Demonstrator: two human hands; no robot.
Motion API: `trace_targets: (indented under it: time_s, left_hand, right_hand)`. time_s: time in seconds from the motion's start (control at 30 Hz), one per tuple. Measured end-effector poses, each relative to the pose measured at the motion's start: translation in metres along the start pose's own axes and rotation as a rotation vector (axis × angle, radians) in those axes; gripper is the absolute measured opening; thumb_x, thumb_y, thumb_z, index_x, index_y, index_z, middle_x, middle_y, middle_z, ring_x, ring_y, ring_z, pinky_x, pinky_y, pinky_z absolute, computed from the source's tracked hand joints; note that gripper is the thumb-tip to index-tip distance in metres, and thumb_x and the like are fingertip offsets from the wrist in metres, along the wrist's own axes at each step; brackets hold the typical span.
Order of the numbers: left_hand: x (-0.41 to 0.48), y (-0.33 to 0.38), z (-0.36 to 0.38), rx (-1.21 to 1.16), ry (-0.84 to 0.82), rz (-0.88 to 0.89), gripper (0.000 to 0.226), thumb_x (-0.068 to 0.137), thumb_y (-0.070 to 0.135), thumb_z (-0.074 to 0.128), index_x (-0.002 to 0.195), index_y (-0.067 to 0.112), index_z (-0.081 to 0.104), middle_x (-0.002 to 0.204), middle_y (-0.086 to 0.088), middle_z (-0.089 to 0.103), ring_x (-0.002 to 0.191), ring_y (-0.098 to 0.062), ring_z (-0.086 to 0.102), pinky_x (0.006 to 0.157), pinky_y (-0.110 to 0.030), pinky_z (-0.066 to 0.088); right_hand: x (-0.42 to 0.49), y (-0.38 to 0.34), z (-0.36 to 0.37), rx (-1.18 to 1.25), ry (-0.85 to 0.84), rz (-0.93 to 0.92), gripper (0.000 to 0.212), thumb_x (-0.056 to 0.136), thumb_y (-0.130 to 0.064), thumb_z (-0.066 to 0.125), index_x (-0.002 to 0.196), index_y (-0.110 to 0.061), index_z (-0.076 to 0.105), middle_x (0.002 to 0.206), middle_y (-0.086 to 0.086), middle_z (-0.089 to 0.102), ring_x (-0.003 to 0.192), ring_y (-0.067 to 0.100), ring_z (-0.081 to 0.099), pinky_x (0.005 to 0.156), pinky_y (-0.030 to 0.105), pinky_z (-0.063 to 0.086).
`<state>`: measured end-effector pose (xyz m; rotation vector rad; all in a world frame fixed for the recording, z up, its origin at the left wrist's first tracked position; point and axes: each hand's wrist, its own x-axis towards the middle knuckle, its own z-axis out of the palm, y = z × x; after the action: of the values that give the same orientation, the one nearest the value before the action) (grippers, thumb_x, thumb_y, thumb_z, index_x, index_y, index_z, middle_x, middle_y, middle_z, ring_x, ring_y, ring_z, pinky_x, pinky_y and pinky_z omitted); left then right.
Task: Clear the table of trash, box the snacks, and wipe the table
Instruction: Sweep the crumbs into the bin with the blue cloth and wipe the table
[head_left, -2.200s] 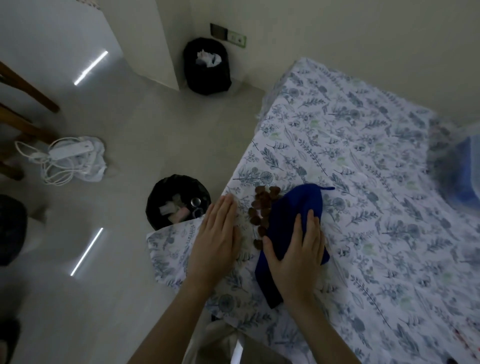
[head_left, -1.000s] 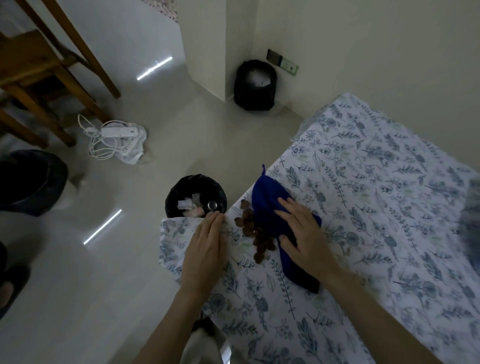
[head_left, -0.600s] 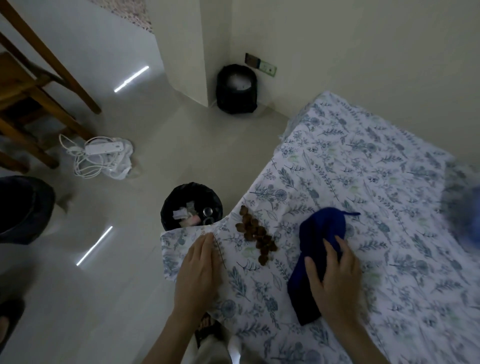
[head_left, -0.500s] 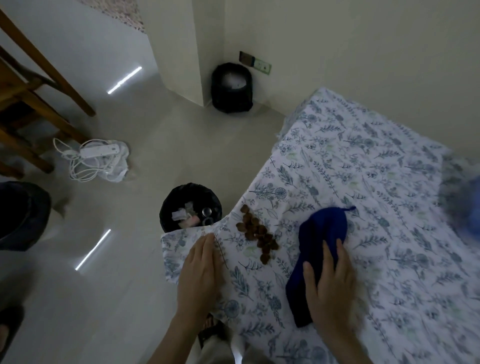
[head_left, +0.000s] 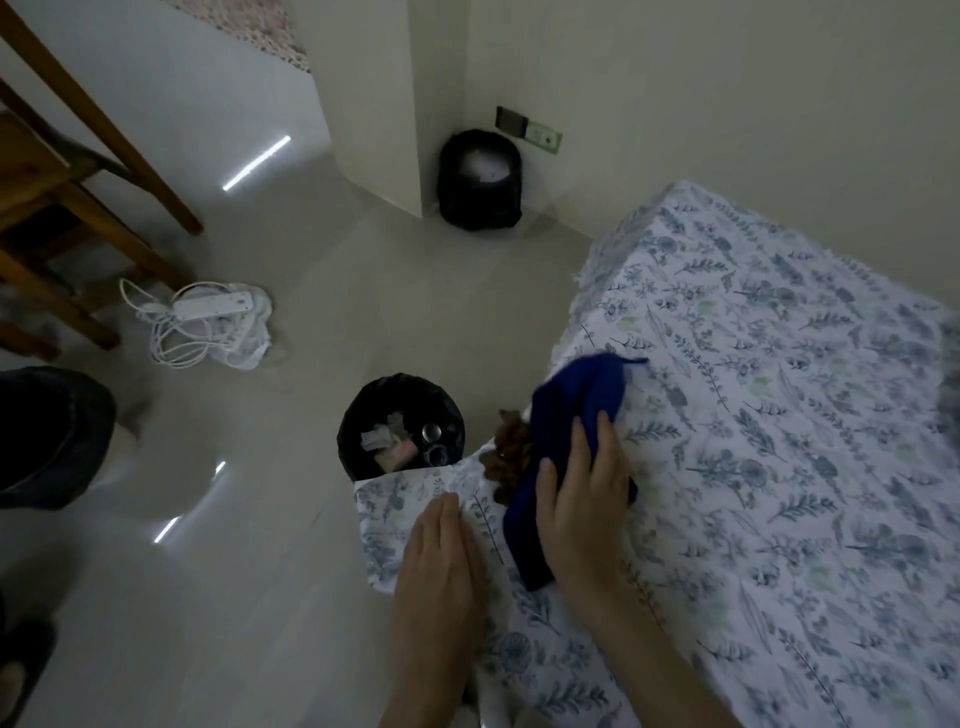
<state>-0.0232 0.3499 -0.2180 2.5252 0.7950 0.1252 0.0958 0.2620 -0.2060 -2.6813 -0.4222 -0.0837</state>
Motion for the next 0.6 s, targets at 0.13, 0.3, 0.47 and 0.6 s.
trace_targets:
  time_s: [0.13,0.3,0.47,0.6]
  left_hand:
    - [0.001,-0.002,0.005,-0.003,-0.014,0.005,0.051,0.099,0.027,0.024,0.127,-0.003,0.055,0.12,-0.018,0.066,0.107,-0.028,0.067,0.088,-0.04,0.056]
    - [0.0,-0.003,0.011,0.002,0.014,-0.014,0.053,0.1,0.027,0.022,0.121,-0.006,0.058,0.114,-0.021,0.068,0.102,-0.03,0.069,0.084,-0.043,0.056]
    - [-0.001,0.004,0.006,-0.026,0.036,0.001,0.054,0.101,0.03,0.019,0.123,0.002,0.06,0.117,-0.013,0.068,0.106,-0.025,0.067,0.091,-0.037,0.053]
    - [-0.002,0.003,0.008,-0.081,0.024,0.001,0.046,0.097,0.027,0.031,0.128,0.004,0.056,0.123,-0.012,0.065,0.111,-0.026,0.064,0.093,-0.038,0.054]
  right_hand:
    - [0.03,-0.036,0.023,-0.009,-0.045,-0.137,0.048,0.099,-0.03,0.034,0.14,-0.005,0.039,0.149,0.016,0.031,0.137,0.03,0.031,0.112,0.041,0.032]
    - [0.04,-0.034,0.024,-0.024,-0.071,-0.187,0.04,0.097,-0.018,0.04,0.133,-0.002,0.048,0.143,0.015,0.04,0.134,0.028,0.037,0.109,0.043,0.037]
    - [0.025,0.008,-0.001,0.008,-0.059,-0.168,0.046,0.099,-0.022,0.026,0.138,-0.003,0.04,0.148,0.017,0.031,0.135,0.028,0.035,0.106,0.041,0.041]
    - [-0.016,0.058,-0.034,0.025,-0.048,-0.088,0.048,0.098,-0.026,0.026,0.141,-0.006,0.037,0.152,0.013,0.025,0.14,0.026,0.028,0.11,0.041,0.035]
